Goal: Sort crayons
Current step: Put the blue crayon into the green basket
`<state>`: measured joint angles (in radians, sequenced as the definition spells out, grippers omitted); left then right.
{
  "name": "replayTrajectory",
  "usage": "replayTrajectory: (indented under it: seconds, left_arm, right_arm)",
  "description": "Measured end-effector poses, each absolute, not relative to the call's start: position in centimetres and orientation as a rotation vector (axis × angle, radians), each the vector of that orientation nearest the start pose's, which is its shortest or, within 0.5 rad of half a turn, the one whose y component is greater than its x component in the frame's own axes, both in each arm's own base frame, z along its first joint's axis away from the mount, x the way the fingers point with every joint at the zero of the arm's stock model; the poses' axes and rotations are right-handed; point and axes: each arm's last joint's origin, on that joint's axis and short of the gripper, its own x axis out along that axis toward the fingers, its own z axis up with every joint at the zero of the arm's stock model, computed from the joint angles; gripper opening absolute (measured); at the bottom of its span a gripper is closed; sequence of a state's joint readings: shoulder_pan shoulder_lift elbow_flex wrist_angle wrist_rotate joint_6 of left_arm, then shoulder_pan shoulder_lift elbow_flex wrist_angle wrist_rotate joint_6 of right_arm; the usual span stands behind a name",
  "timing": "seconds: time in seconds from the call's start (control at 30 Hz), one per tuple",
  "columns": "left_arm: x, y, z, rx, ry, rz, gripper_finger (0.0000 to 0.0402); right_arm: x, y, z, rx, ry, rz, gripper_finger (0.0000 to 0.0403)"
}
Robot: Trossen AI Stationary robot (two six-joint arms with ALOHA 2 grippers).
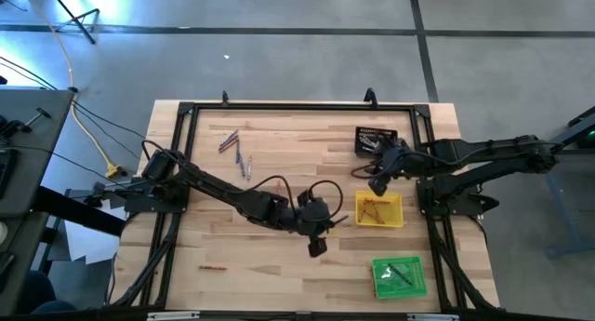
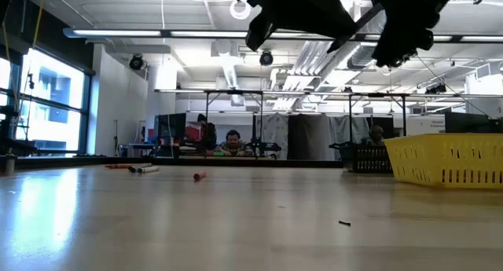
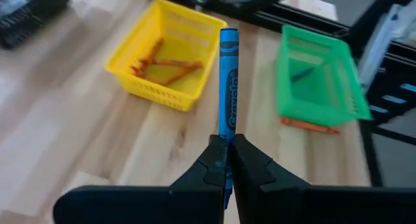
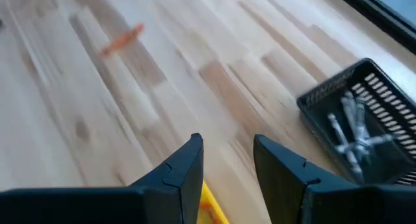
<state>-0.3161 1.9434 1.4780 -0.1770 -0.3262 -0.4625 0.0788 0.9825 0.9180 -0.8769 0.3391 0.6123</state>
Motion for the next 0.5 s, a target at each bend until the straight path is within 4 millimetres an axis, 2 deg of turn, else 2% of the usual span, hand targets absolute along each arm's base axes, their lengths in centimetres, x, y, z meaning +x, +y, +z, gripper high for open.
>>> replayTrajectory:
  seconds: [0.07, 0.23, 0.5]
  left_arm:
    - [41.93, -12.63, 23.62, -0.215, 0.582, 0.178, 0.0000]
    - [41.74, -12.80, 23.52, -0.179, 0.583, 0.216, 0.0000]
    - [41.41, -13.48, 23.46, -0.131, 0.583, 0.229, 0.0000]
  right_arm:
    - [18.00, 0.42, 29.21, 0.391, 0.769, -0.537, 0.0129]
    - [18.06, 0.48, 29.42, 0.310, 0.717, -0.599, 0.0129]
    - [18.13, 0.56, 29.43, 0.339, 0.718, -0.580, 0.0129]
